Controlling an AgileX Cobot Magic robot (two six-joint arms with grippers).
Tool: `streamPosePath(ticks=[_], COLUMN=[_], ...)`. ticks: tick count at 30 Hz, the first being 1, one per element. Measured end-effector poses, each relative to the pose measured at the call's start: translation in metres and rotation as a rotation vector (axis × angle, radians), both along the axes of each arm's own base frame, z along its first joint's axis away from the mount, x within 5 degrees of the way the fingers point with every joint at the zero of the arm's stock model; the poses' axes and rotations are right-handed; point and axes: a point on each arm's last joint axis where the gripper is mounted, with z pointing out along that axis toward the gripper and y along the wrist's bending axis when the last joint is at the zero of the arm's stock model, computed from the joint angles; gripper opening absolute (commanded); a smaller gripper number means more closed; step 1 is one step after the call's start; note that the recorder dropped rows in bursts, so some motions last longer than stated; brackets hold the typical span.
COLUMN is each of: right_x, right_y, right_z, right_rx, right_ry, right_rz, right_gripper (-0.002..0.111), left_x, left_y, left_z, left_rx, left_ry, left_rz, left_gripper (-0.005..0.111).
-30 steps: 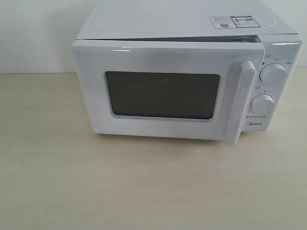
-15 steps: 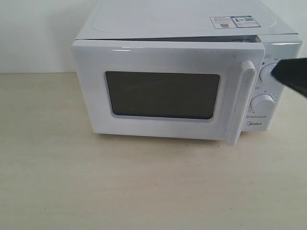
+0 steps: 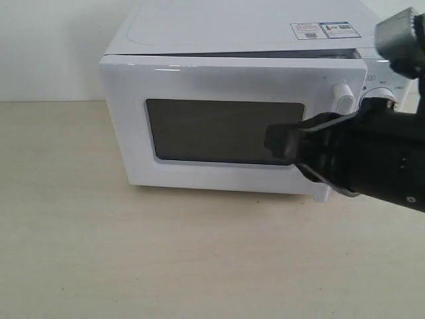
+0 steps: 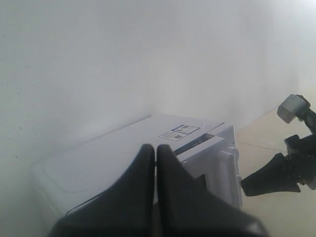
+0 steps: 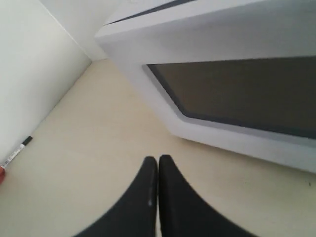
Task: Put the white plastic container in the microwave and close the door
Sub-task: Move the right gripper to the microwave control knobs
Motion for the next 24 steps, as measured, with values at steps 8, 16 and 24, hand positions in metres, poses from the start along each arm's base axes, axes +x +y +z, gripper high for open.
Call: streamPosePath(ticks=[8,16,24], right_x=[0.025,0.036,0.042], right_y=[0.010,-0.002,-0.010], right_z=[-0.017,-0.029,-0.020], right_rx=[-0.073,-0.124,-0.139], right_ry=[-0.105,-0.044,-0.158], right_rz=[-0.027,-0.217,-0.311], right_gripper=[0.000,0.000,0.000], left_x=[0.000,0.000,0.000], left_y=[0.000,0.000,0.000], left_z=[0.000,0.000,0.000], left_rx=[0.001,0.001,0.001], left_ry=[0.001,0.001,0.001], left_rz=[-0.002,-0.003,-0.003], left_gripper=[0.004,0.004,0.004])
